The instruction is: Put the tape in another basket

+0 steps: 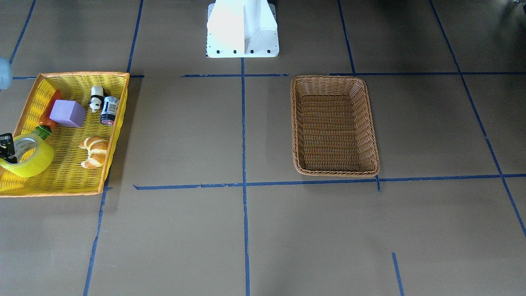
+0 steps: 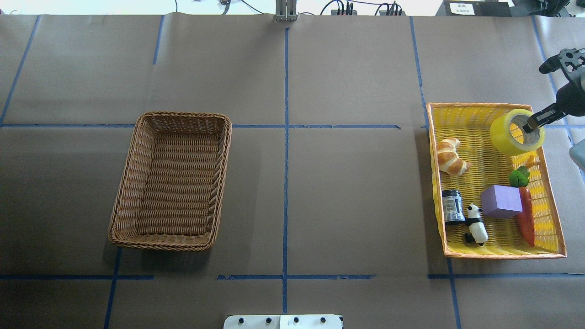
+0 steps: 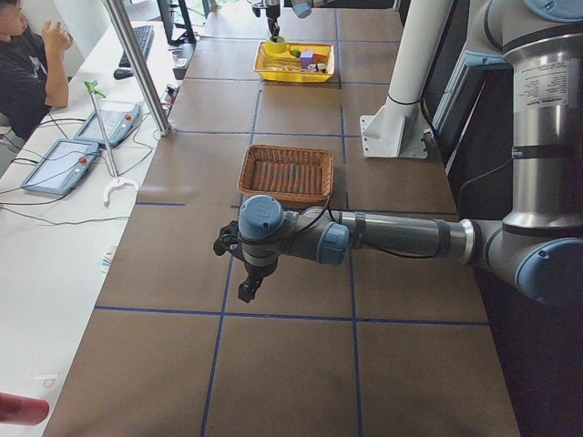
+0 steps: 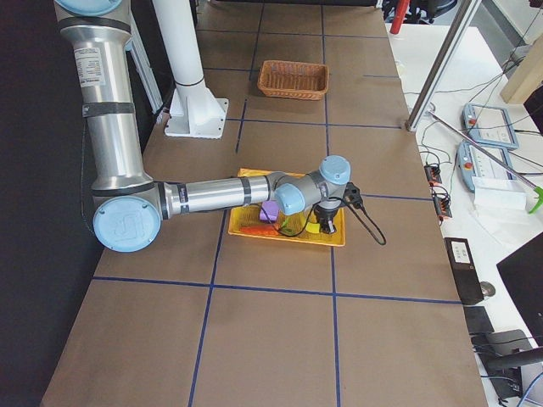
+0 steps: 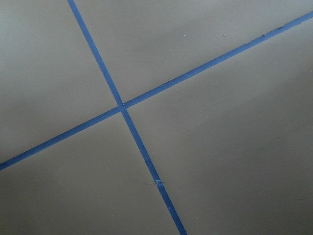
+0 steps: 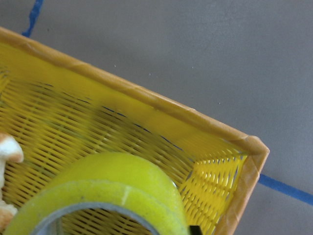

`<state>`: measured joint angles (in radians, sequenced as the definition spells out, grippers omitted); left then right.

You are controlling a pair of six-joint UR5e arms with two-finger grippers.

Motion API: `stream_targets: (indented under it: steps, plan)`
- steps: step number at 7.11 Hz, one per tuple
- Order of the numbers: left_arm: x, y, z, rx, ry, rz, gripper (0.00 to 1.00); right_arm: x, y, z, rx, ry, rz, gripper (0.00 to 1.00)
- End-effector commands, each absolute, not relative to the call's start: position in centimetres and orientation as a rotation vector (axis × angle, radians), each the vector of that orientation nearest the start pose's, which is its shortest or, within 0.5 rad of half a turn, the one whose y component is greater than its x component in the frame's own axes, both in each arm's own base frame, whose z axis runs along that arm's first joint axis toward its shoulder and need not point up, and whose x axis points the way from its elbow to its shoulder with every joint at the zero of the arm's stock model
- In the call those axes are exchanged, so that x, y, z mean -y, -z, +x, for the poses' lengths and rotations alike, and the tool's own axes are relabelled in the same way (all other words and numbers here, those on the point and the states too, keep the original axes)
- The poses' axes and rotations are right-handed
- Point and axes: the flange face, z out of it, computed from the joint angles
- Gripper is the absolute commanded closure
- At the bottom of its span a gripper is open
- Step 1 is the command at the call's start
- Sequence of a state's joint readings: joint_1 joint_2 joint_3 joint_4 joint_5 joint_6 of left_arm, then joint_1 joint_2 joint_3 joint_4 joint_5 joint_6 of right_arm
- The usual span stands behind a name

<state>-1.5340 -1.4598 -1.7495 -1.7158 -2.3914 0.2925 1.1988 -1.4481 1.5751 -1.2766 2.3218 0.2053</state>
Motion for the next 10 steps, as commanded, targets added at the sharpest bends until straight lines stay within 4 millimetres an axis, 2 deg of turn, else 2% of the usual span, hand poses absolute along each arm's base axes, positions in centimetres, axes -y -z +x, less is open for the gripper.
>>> stream_targets:
  steps: [1,2,3,4,5,6,7,8,9,10]
  plan:
    - [45.8,-59.4,-4.4,-0.784,-0.387,0.372,0.0,54.7,-49.3,-14.0,0.909,0.172,0.19,1.0]
    - [45.9,-58.6,-4.4,-0.789,-0.338,0.413,0.0,54.1,-47.1,-14.3,0.93,0.121,0.191,1.0]
    - [46.2,-57.6,-3.7,-0.812,-0.256,0.439,0.0,53.4,-45.6,-15.3,0.973,0.087,0.214,1.0]
    - [46.1,-56.8,-1.4,-0.852,-0.204,0.445,0.0,52.4,-44.5,-17.8,1.047,0.027,0.223,1.0]
    - [46.0,-55.1,0.5,-0.925,-0.081,0.447,0.0,51.6,-43.0,-18.9,1.118,-0.029,0.234,1.0]
    - [45.4,-52.9,4.2,-1.036,0.03,0.41,0.0,50.5,-41.3,-20.0,1.207,-0.084,0.233,1.0]
    - [44.5,-50.8,6.8,-1.145,0.105,0.386,0.0,49.4,-40.1,-20.8,1.298,-0.105,0.251,1.0]
    - [43.4,-48.4,10.6,-1.265,0.111,0.353,0.0,47.8,-38.8,-22.4,1.388,-0.1,0.24,1.0]
    - [43.7,-45.1,12.3,-1.374,0.144,0.339,0.0,46.4,-37.6,-23.5,1.469,-0.09,0.259,1.0]
    - [43.1,-41.8,13.4,-1.477,0.198,0.285,0.0,44.9,-36.5,-25.1,1.548,-0.092,0.275,1.0]
